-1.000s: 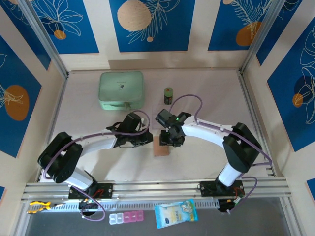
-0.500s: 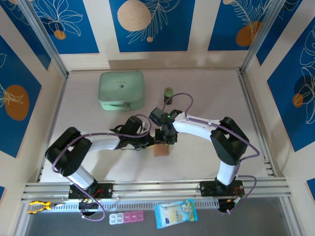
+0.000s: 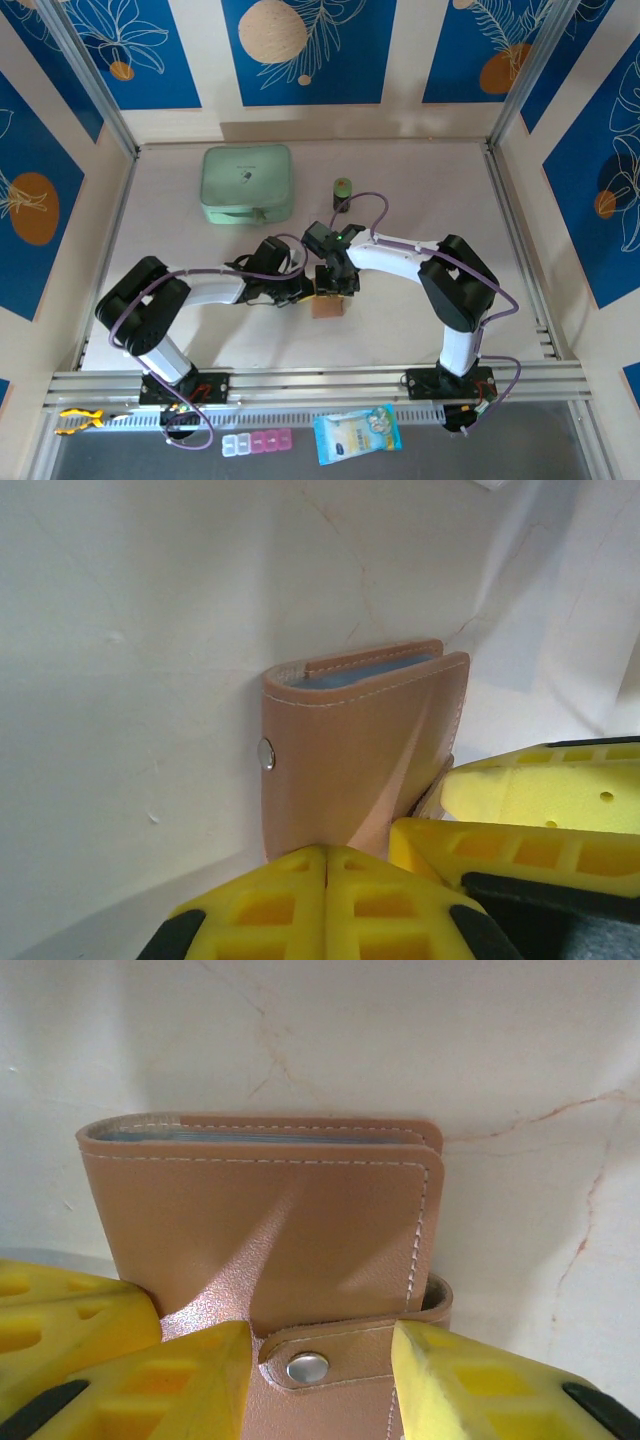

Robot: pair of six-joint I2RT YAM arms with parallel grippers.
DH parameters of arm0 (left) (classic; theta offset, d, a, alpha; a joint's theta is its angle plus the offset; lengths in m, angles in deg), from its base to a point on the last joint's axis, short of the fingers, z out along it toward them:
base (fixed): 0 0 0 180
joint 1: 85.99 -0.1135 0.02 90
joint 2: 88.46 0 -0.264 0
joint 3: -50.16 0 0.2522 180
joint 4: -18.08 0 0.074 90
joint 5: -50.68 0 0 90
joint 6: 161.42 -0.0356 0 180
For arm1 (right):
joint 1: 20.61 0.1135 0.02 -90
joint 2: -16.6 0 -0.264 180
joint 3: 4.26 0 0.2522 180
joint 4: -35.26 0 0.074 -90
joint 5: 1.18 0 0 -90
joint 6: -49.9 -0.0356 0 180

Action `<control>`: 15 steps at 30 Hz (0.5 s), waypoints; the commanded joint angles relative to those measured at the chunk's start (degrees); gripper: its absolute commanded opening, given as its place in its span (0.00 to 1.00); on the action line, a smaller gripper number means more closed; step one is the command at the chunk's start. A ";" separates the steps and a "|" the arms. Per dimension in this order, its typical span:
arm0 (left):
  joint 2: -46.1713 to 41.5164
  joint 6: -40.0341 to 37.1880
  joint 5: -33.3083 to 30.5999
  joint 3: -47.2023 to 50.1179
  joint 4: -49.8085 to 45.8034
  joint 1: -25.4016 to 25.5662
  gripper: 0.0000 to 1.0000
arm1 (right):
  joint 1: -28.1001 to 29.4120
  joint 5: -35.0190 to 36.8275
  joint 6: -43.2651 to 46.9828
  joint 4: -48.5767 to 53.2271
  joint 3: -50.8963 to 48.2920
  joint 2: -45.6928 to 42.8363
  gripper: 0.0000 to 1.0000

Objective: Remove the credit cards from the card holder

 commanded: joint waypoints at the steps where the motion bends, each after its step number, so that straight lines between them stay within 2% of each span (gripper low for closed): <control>1: 1.07 0.47 0.73 1.02 -0.93 0.19 0.00 | 0.41 -2.70 0.05 0.35 -0.64 2.30 0.42; 15: 2.15 0.22 -0.01 1.52 -2.31 0.03 0.00 | 0.31 -3.11 -0.64 -1.14 -2.44 2.04 0.26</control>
